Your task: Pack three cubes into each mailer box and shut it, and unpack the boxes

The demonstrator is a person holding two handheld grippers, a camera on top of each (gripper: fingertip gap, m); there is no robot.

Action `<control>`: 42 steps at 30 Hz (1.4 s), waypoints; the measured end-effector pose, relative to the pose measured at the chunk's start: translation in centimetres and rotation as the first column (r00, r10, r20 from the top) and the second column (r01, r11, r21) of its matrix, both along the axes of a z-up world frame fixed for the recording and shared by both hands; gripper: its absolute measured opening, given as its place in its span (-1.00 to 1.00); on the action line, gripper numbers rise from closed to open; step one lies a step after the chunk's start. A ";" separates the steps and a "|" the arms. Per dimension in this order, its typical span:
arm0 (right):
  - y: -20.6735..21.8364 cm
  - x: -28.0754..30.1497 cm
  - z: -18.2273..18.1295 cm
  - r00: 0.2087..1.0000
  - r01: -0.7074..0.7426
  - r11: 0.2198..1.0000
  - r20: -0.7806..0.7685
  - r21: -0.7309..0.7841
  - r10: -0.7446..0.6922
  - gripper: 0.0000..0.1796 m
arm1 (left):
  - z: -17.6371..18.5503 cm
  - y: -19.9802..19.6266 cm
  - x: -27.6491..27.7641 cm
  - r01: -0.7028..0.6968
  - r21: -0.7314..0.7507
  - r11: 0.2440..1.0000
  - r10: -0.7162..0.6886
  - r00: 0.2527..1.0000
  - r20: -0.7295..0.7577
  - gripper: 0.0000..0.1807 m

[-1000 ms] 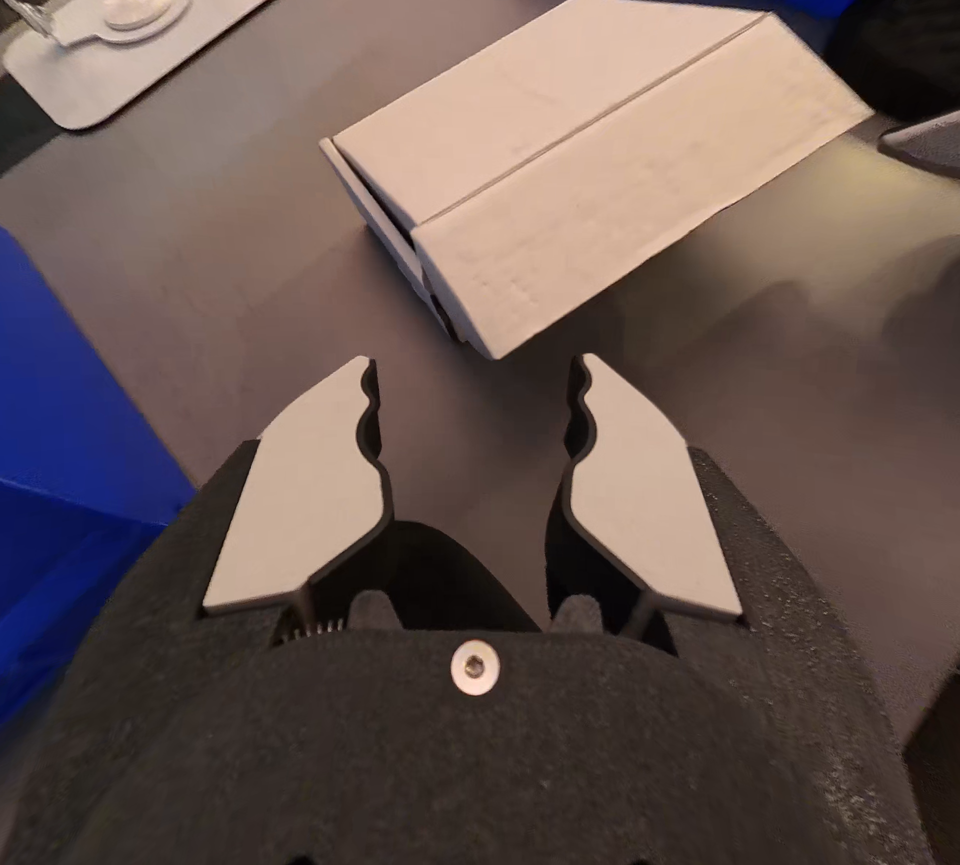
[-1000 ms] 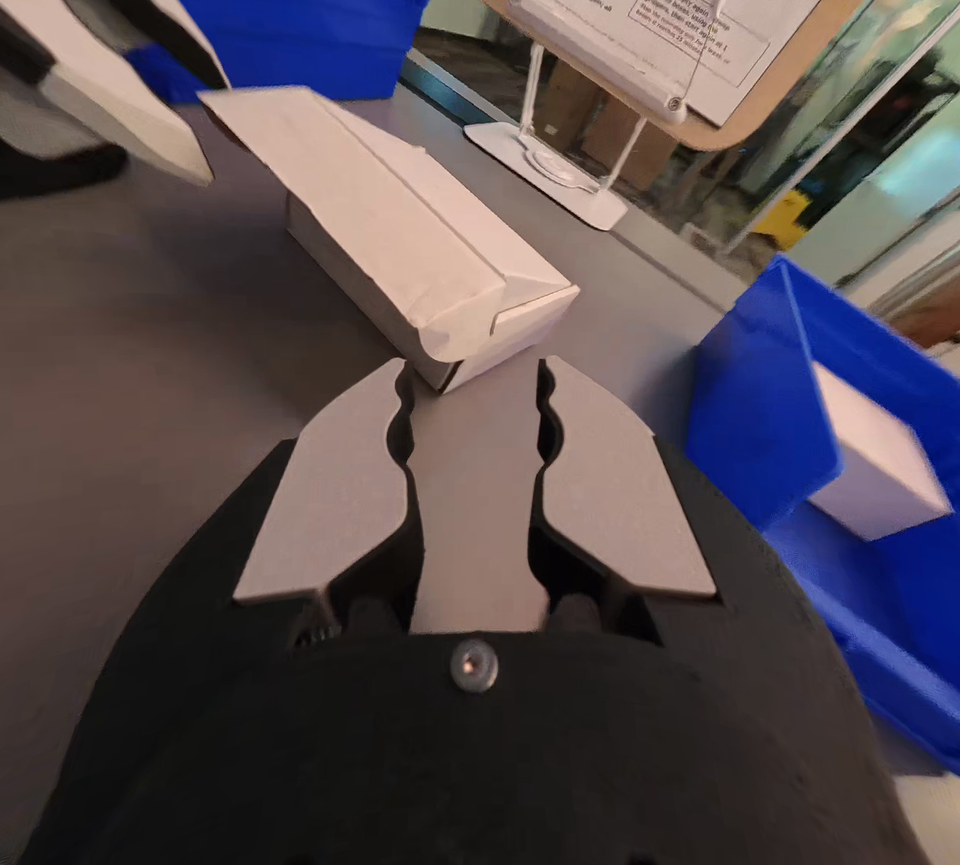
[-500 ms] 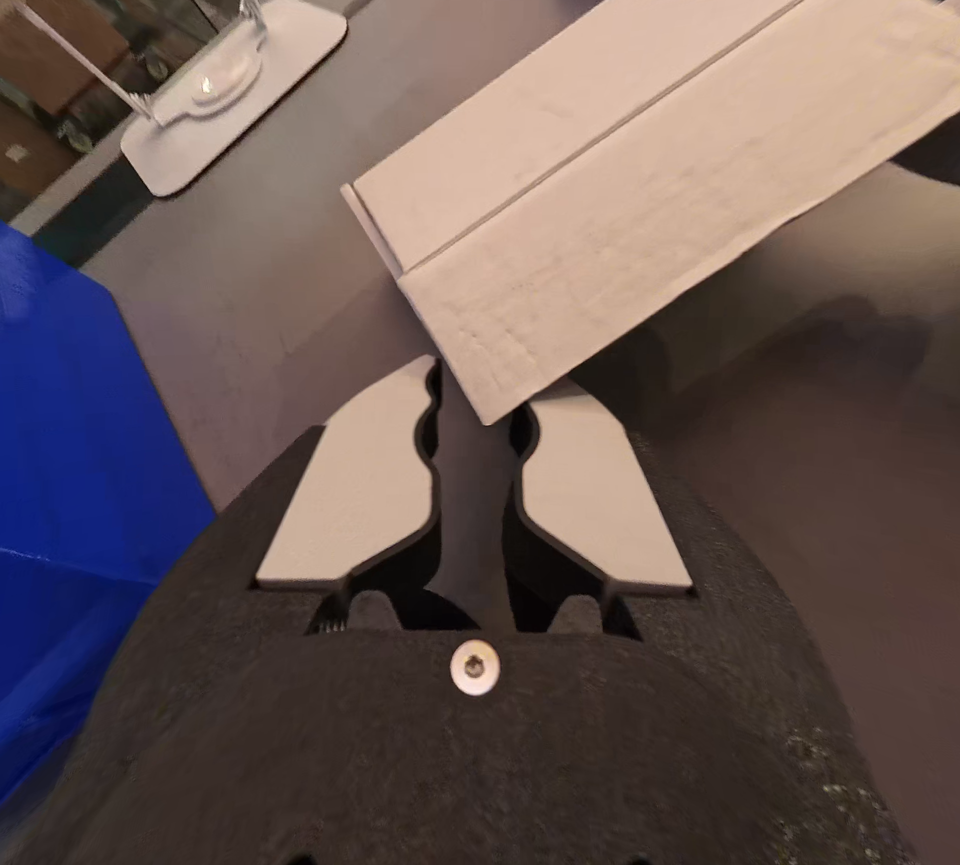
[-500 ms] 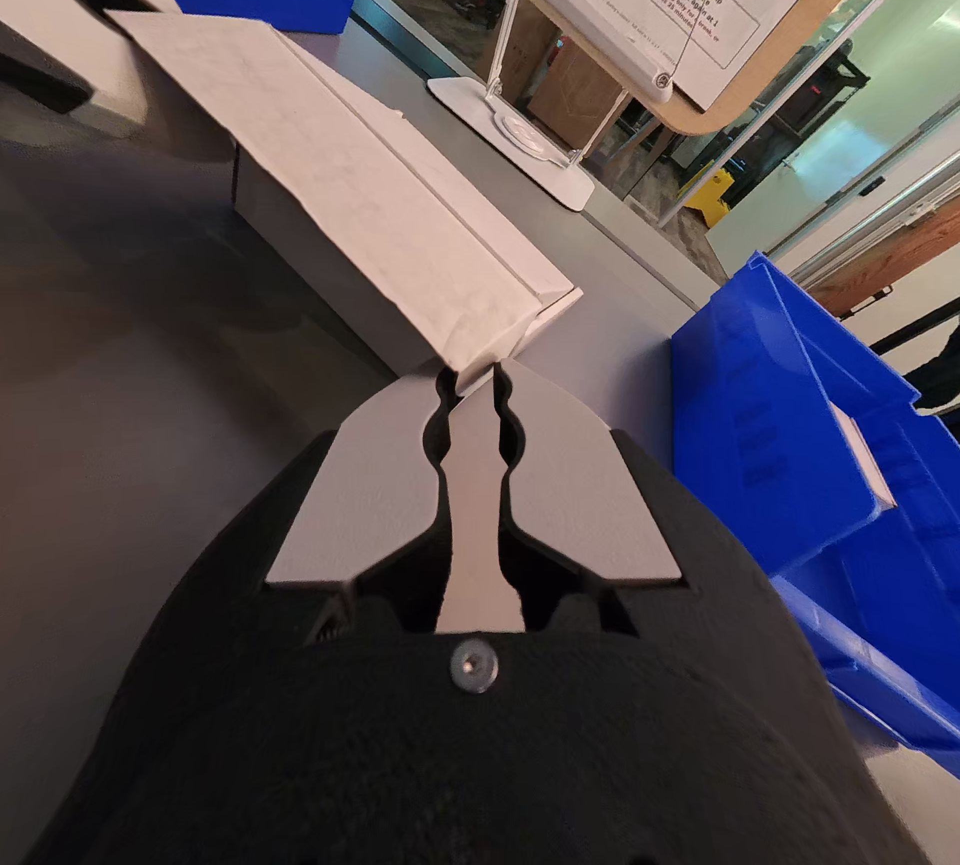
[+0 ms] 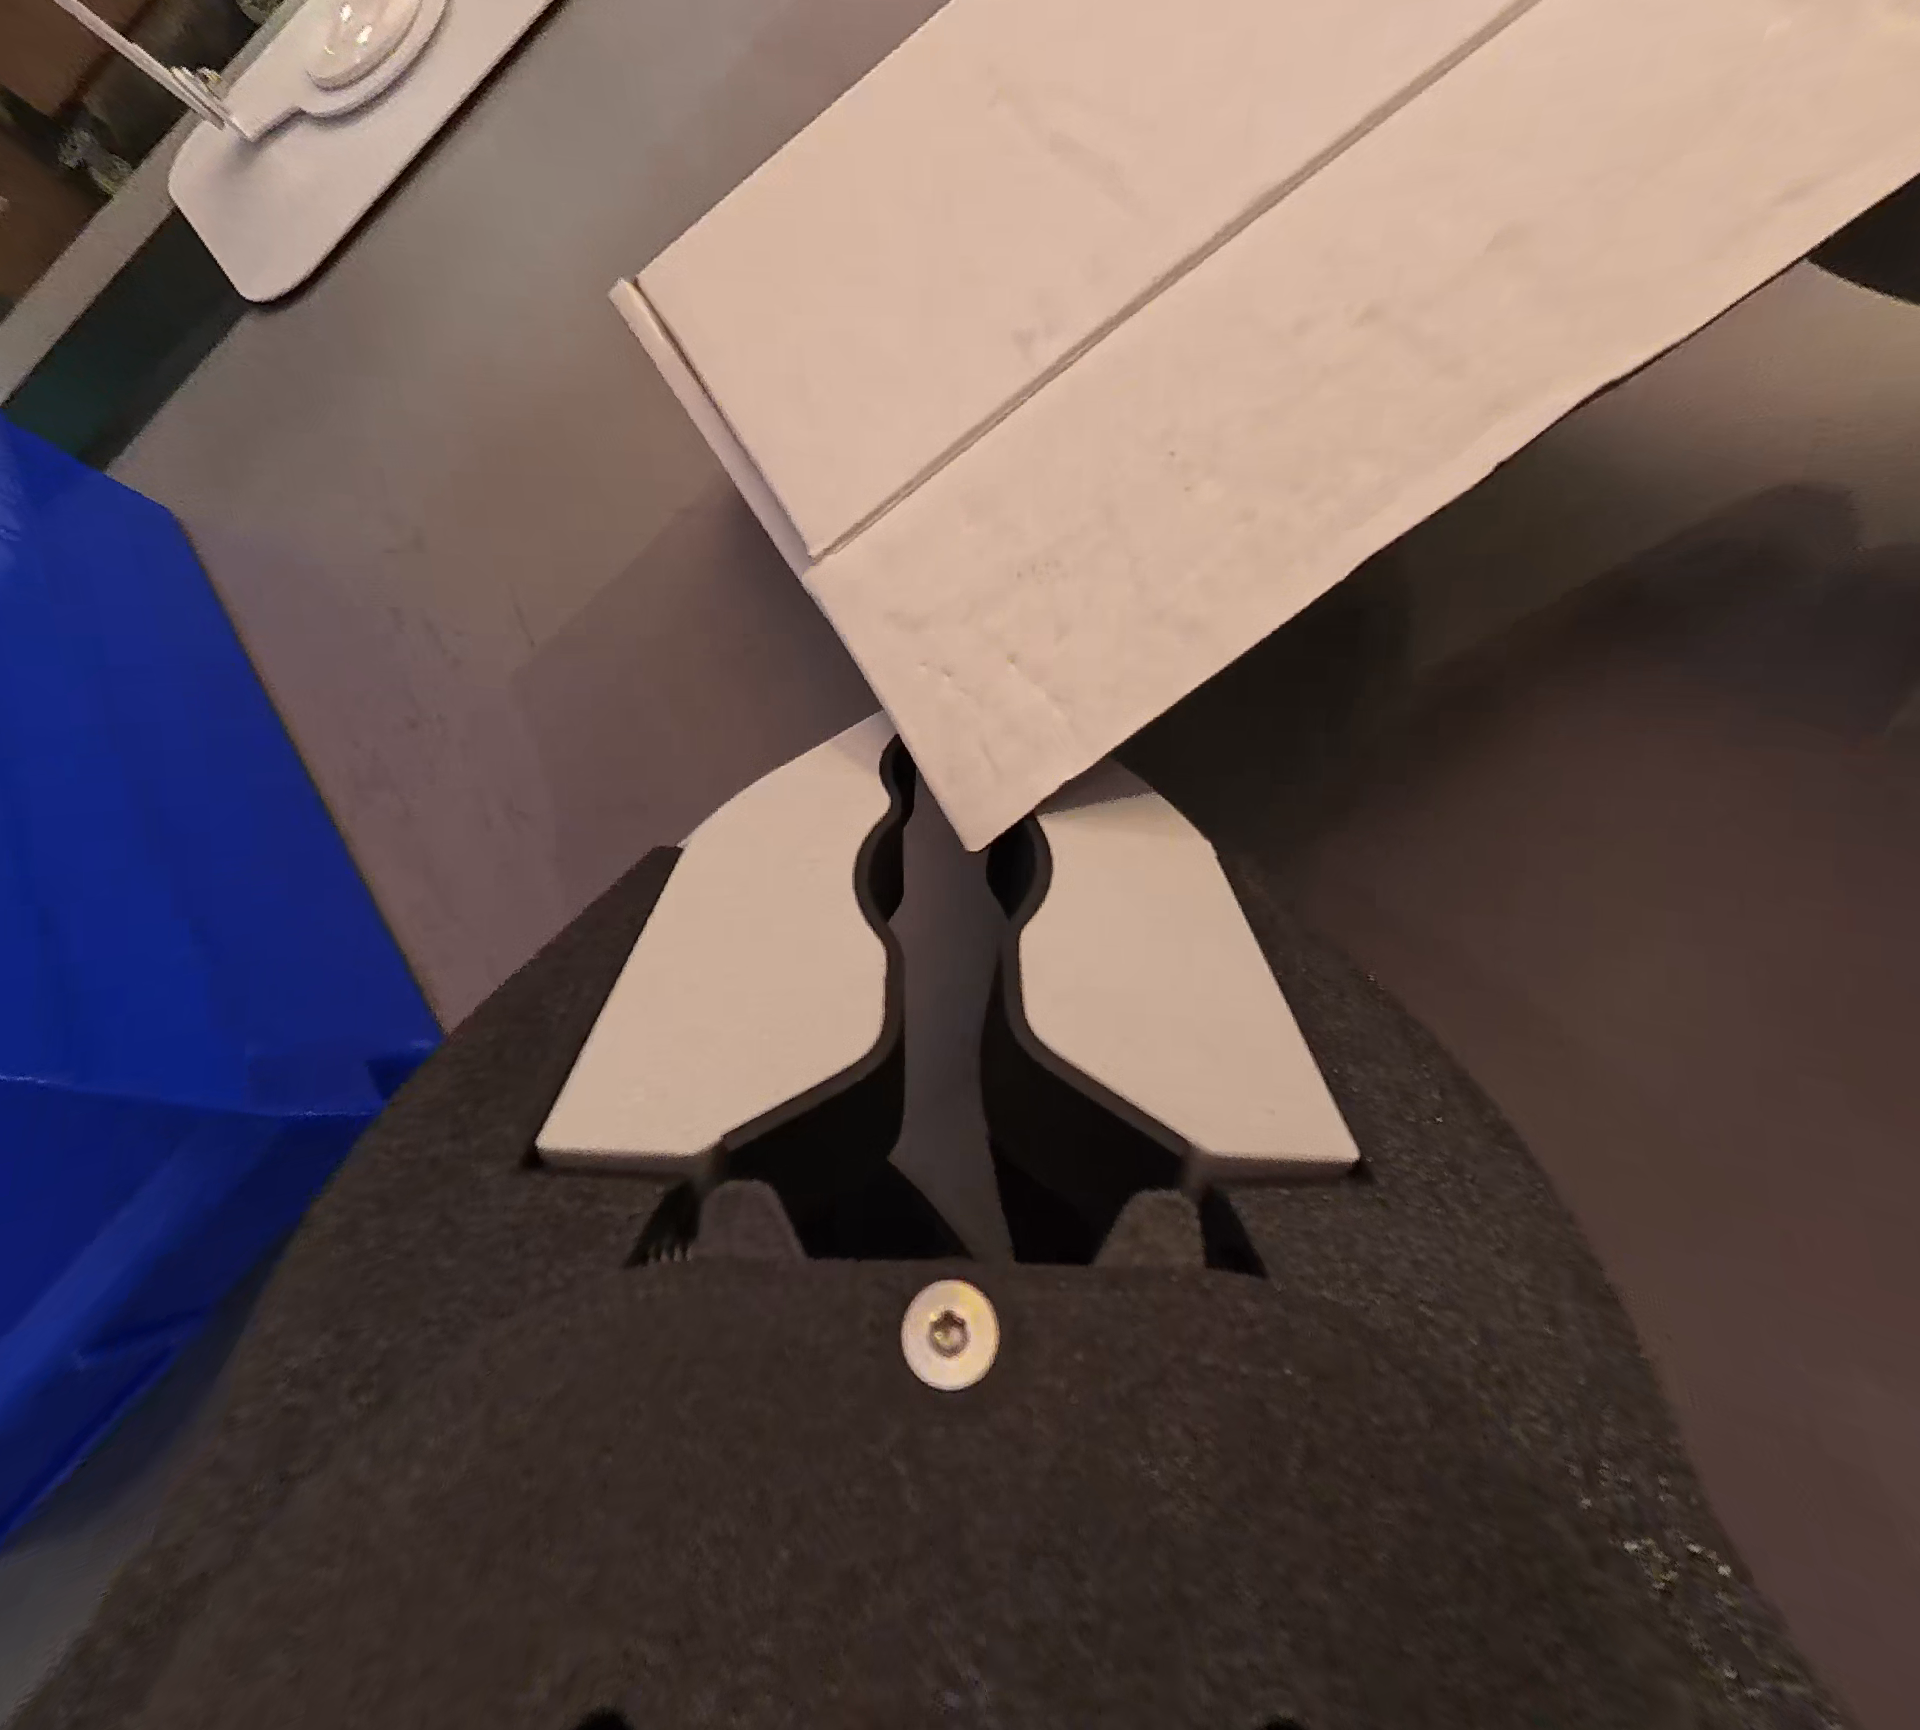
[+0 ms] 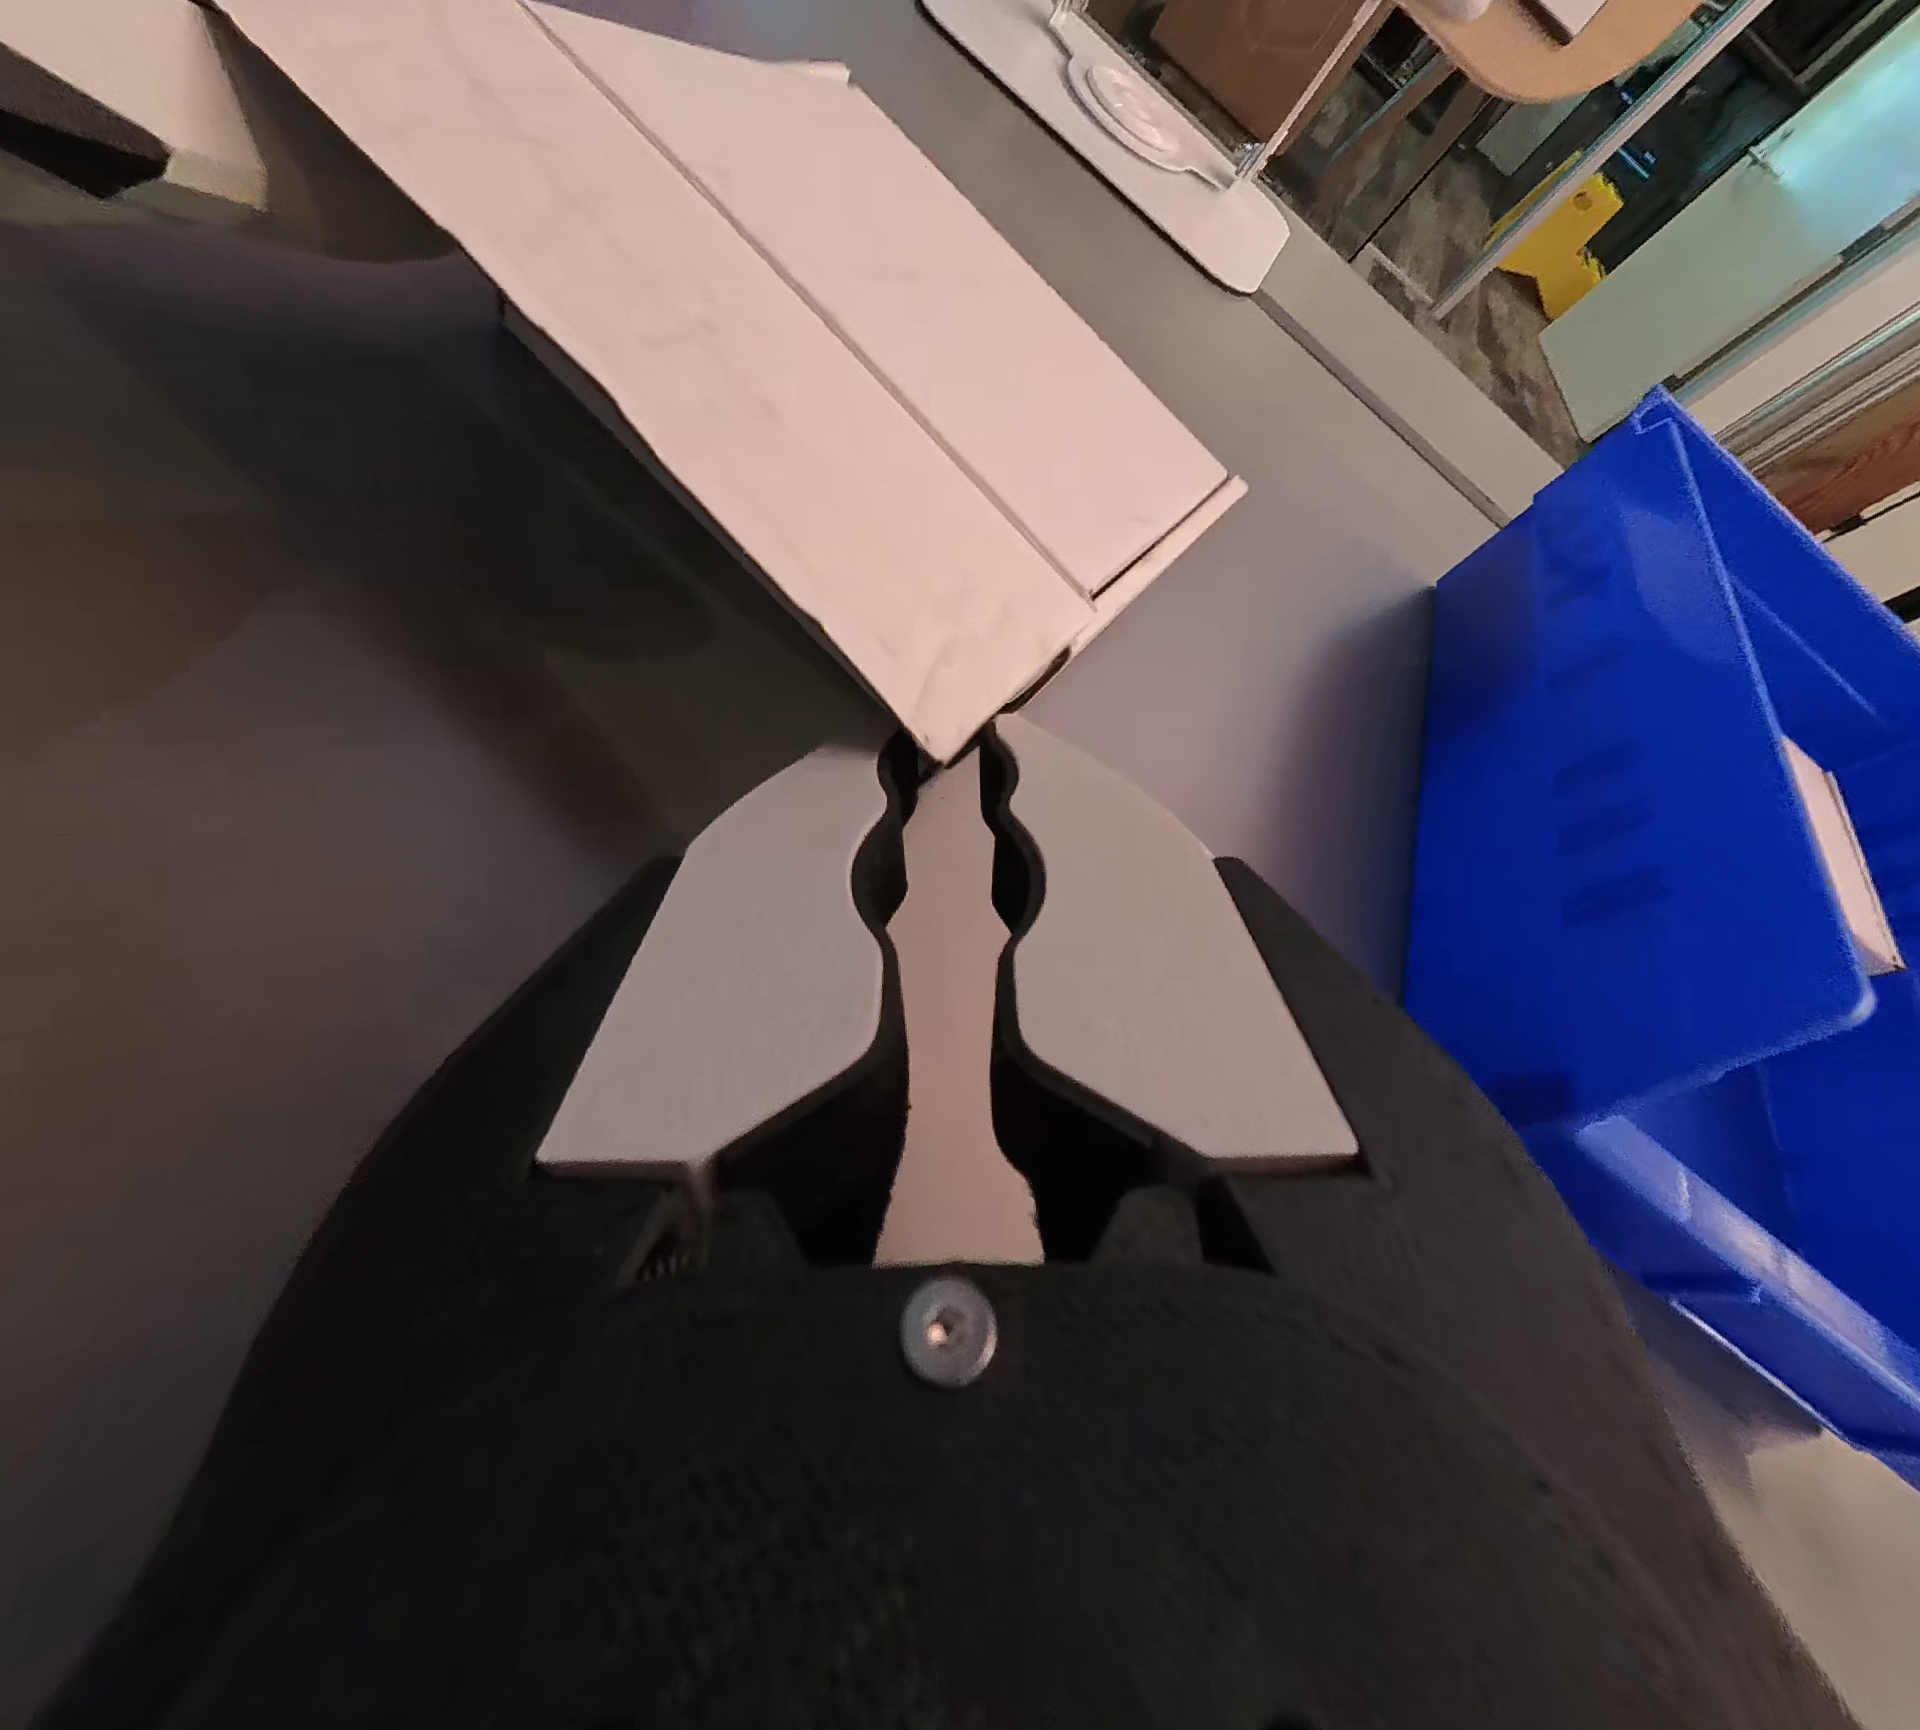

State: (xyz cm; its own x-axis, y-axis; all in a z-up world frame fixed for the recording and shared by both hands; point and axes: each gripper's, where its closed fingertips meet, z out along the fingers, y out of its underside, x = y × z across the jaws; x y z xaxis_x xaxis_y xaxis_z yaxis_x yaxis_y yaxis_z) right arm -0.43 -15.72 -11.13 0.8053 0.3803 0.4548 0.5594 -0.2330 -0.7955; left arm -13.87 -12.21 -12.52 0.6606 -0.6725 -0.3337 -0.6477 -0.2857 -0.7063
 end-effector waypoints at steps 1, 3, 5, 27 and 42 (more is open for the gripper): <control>0.1 0.1 -0.2 1.000 -0.004 1.000 0.010 -0.002 0.004 -0.86 | -0.1 0.0 0.0 0.001 0.006 1.000 -0.001 1.000 -0.011 -0.87; 0.3 0.3 -0.5 0.999 -0.016 1.000 0.035 -0.007 0.016 -0.86 | -0.6 -0.1 0.1 0.004 -0.008 1.000 -0.004 1.000 -0.022 -0.86; 0.4 0.2 -0.8 0.998 -0.038 0.999 0.051 -0.010 0.038 -0.85 | -0.8 0.0 0.0 0.001 -0.018 1.000 -0.001 1.000 -0.026 -0.85; 0.2 -1.7 -2.2 0.979 -0.182 0.967 -0.120 -0.176 0.163 -0.15 | -1.5 0.1 0.5 0.020 -0.076 0.997 -0.021 1.000 -0.017 -0.74; 0.3 -2.1 -1.4 0.883 -0.331 0.908 -0.425 -0.257 0.202 -0.09 | -1.6 -1.3 1.9 0.181 -0.336 0.924 -0.107 0.968 0.226 -0.44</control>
State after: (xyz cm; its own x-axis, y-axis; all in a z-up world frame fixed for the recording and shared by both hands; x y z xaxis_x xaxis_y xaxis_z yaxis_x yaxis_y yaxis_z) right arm -2.50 -15.47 -12.53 0.7365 0.6749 -0.0450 0.3054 -0.3912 -0.8682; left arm -11.95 -13.53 -14.09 0.5758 -0.8146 0.0700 -0.5565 -0.4532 -0.6963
